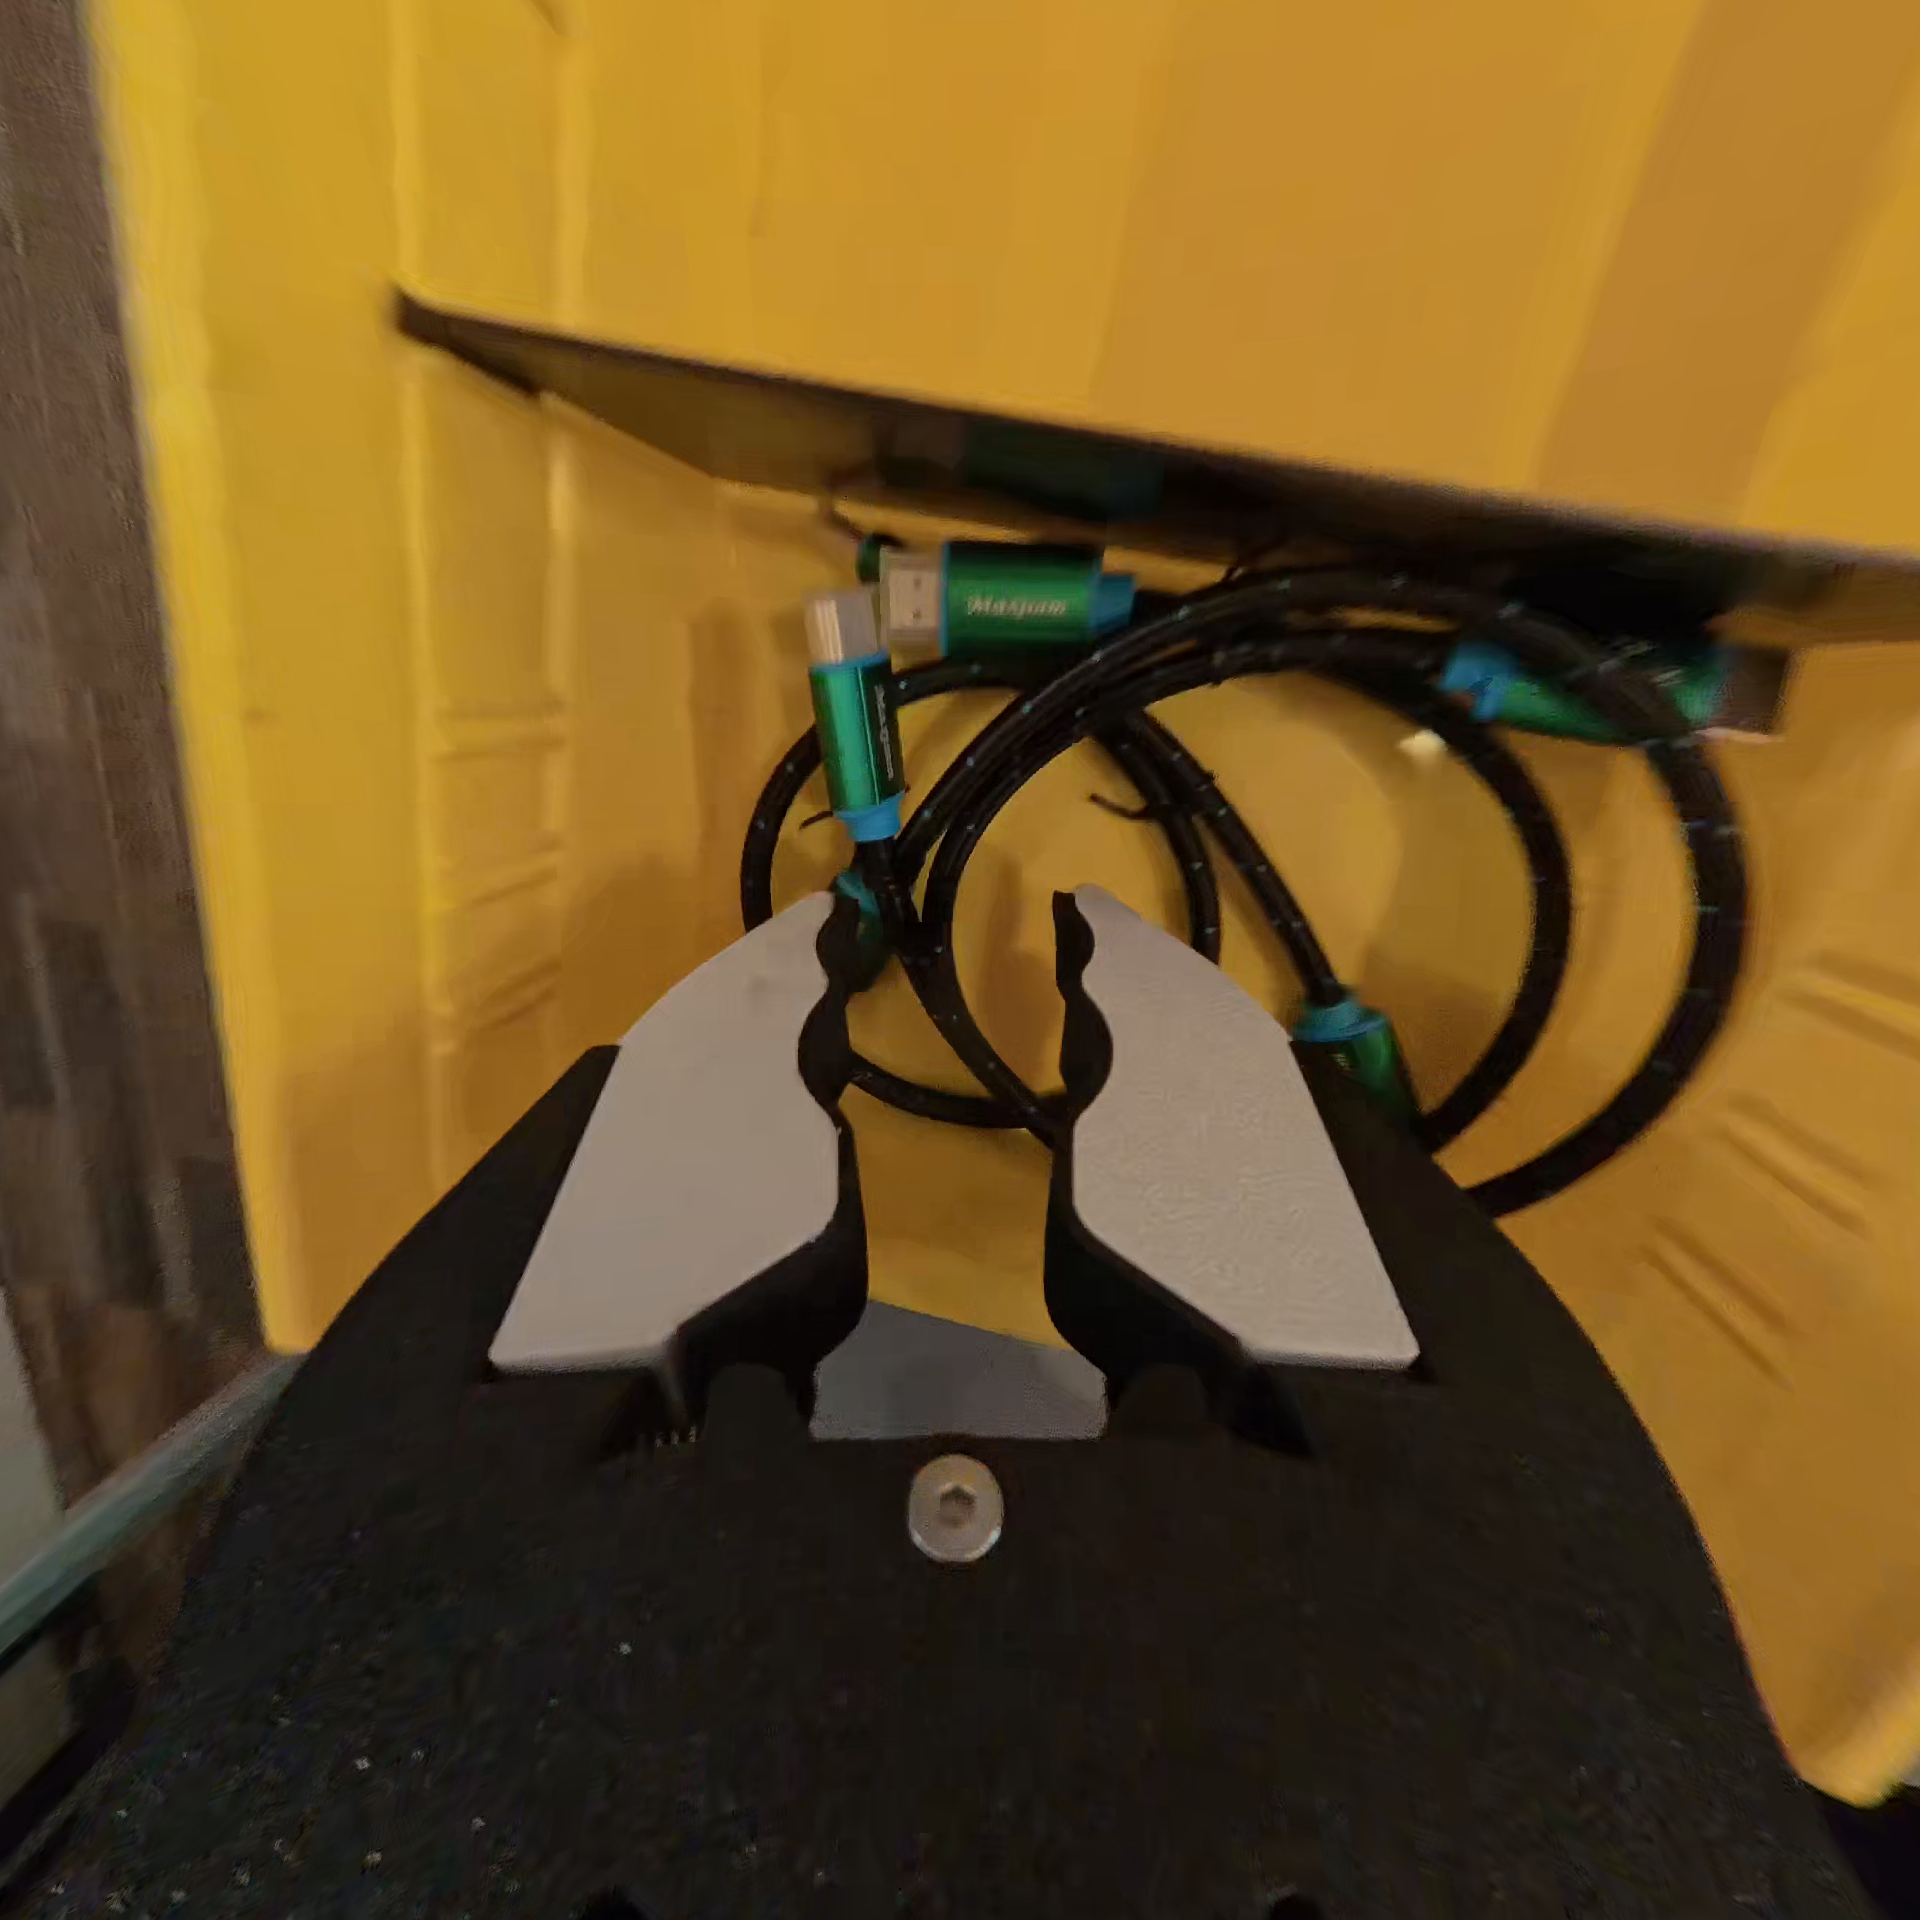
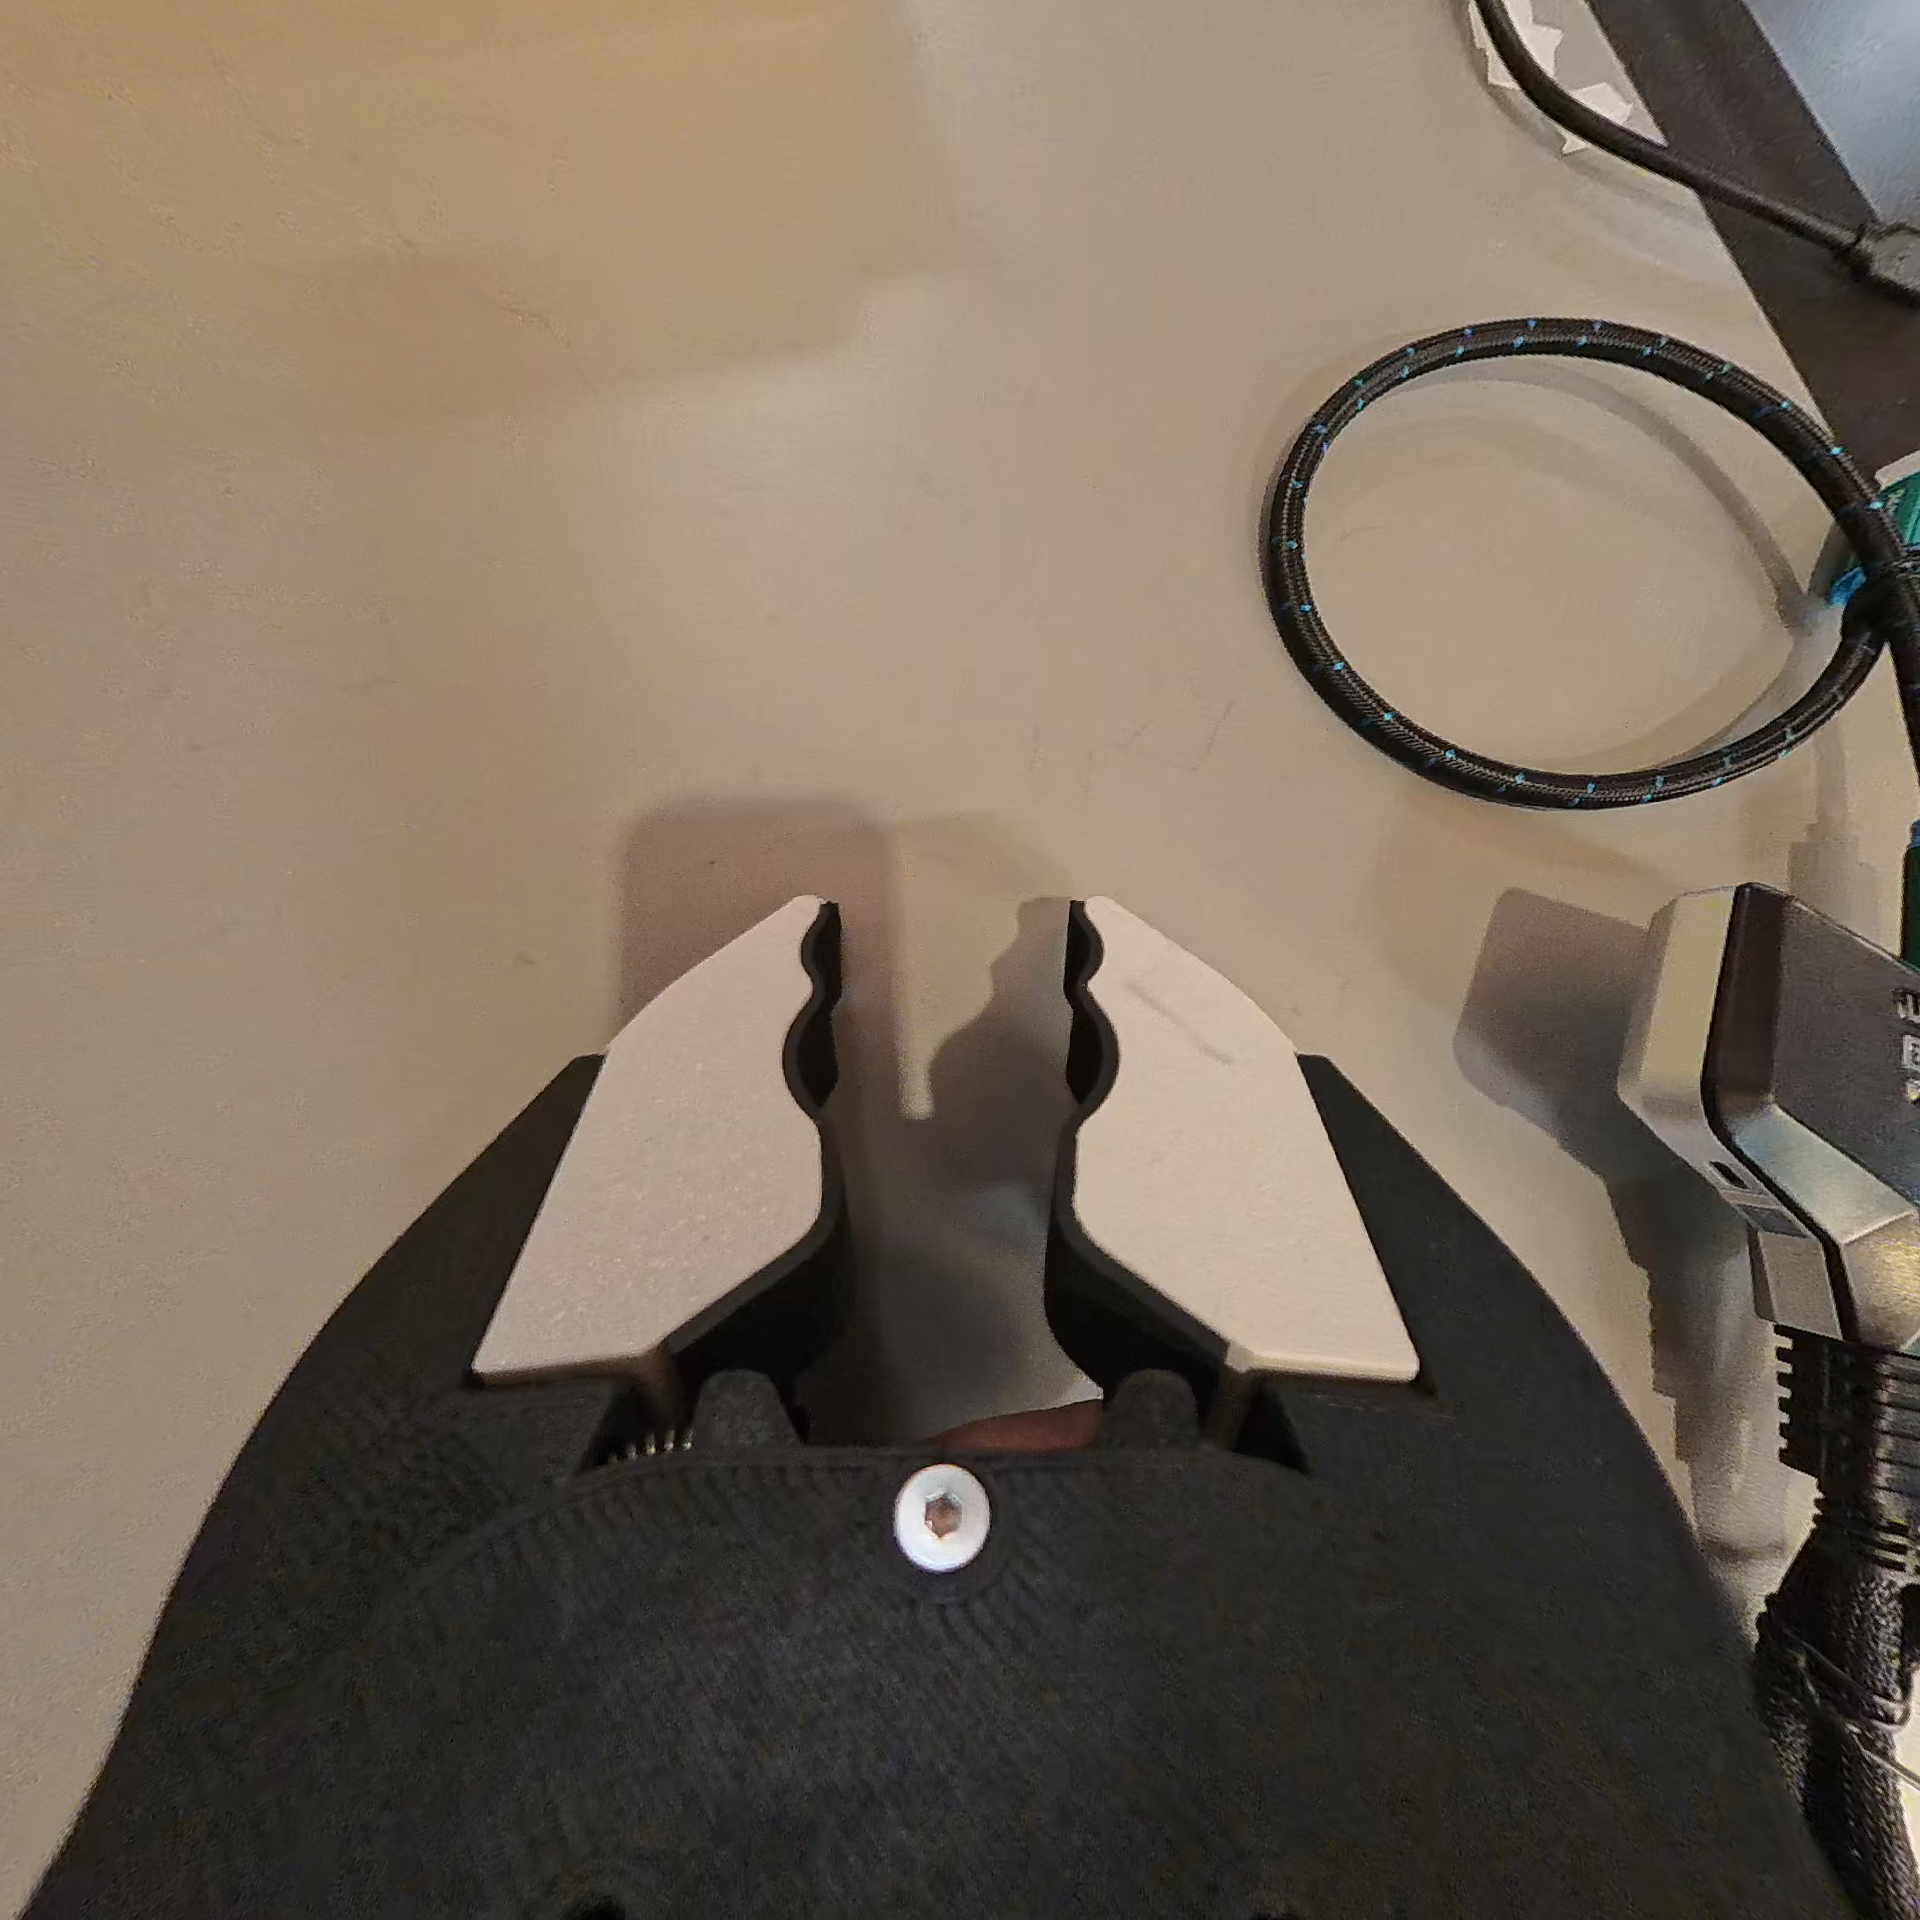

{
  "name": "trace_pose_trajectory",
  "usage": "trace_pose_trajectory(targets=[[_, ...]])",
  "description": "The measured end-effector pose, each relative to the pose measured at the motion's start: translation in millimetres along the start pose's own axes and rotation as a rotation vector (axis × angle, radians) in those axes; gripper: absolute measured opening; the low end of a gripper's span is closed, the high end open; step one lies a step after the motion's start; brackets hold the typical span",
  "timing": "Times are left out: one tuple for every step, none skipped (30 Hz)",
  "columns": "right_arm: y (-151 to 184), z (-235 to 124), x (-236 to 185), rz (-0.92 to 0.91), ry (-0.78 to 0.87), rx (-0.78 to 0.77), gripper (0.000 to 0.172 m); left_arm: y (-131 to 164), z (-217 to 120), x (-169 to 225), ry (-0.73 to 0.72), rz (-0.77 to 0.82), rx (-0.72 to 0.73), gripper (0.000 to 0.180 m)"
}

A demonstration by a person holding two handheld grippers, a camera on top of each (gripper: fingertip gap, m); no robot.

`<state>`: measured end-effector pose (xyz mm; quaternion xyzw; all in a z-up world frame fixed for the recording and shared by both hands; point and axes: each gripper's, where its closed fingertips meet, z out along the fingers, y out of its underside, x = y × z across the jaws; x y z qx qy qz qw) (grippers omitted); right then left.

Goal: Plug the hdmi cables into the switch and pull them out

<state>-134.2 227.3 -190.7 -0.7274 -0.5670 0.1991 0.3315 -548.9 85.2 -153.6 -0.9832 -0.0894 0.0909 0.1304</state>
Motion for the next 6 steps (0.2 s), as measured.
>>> trace_pose_trajectory(targets=[[0.0,-0.1,-0.1,-0.002,0.002,0.001,0.041,5.9,9.2,-0.8,-0.004,0.012,-0.040,0.037],[0.0,-0.1,-0.1,-0.002,0.003,0.001,0.041,9.9,15.9,-0.9,-0.006,0.023,-0.068,0.037],[0.0,0.0,-0.1,-0.001,0.001,0.000,0.041,13.7,20.3,-4.5,-0.035,0.040,-0.099,0.035],[0.1,0.0,0.0,0.002,-0.001,0.000,0.041,14.0,22.0,-9.5,-0.076,0.057,-0.107,0.032],[0.2,0.1,0.1,0.007,-0.005,-0.001,0.042,12.5,22.6,-12.0,-0.096,0.064,-0.102,0.024],[0.3,0.3,0.2,0.012,-0.009,-0.003,0.042,12.1,22.8,-11.9,-0.092,0.067,-0.106,0.021]])
